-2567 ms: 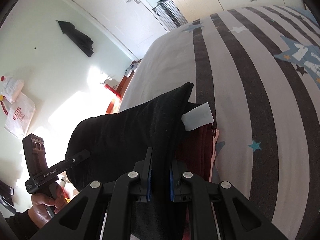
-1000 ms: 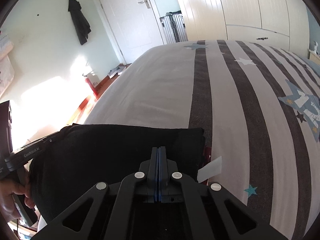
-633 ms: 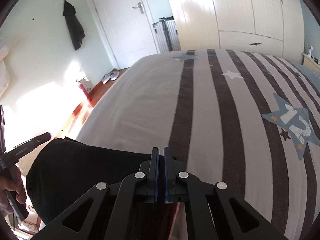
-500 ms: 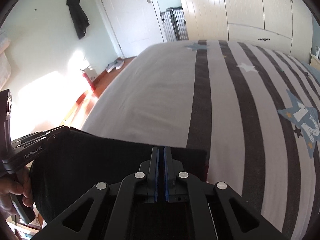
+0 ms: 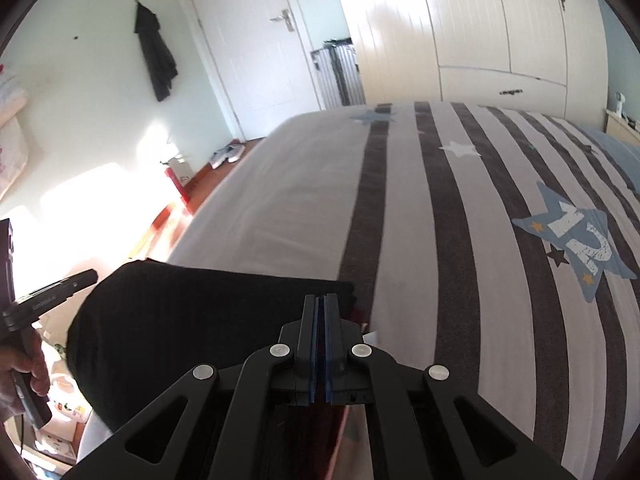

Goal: Fold clothes
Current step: 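Lower the black T-shirt onto the maroon-and-pink stack with both grippers and align it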

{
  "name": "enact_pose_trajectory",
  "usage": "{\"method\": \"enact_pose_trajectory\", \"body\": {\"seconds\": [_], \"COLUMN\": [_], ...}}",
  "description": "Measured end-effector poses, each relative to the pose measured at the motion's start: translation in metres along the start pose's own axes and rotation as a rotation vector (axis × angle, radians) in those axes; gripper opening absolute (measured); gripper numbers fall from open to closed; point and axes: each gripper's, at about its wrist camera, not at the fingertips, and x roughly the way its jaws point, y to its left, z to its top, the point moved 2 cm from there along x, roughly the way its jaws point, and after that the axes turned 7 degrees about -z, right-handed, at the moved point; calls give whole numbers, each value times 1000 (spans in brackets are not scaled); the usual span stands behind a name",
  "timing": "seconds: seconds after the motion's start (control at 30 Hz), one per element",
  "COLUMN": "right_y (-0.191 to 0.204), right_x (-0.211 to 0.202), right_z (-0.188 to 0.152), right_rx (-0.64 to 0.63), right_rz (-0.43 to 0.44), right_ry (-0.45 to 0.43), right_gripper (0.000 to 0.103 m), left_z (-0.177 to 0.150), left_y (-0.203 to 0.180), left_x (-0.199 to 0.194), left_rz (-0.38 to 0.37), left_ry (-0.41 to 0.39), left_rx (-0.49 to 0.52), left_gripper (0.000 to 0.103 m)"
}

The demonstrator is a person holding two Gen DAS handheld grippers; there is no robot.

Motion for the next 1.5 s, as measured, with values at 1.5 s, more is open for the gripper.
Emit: {"method": "enact_pose_trajectory", "body": {"seconds": [1.5], "right_y": [-2], "right_x": [-20], "right_z": [-26], "right_rx": [9], "right_rz": [-13], "right_ry": [-23], "right_gripper": [2], "left_z": [7], "left_y": [-20], "left_x": [-10], "left_rz": [0], "left_ry": [-45], "left_rx": [46], "left_gripper": [2]}}
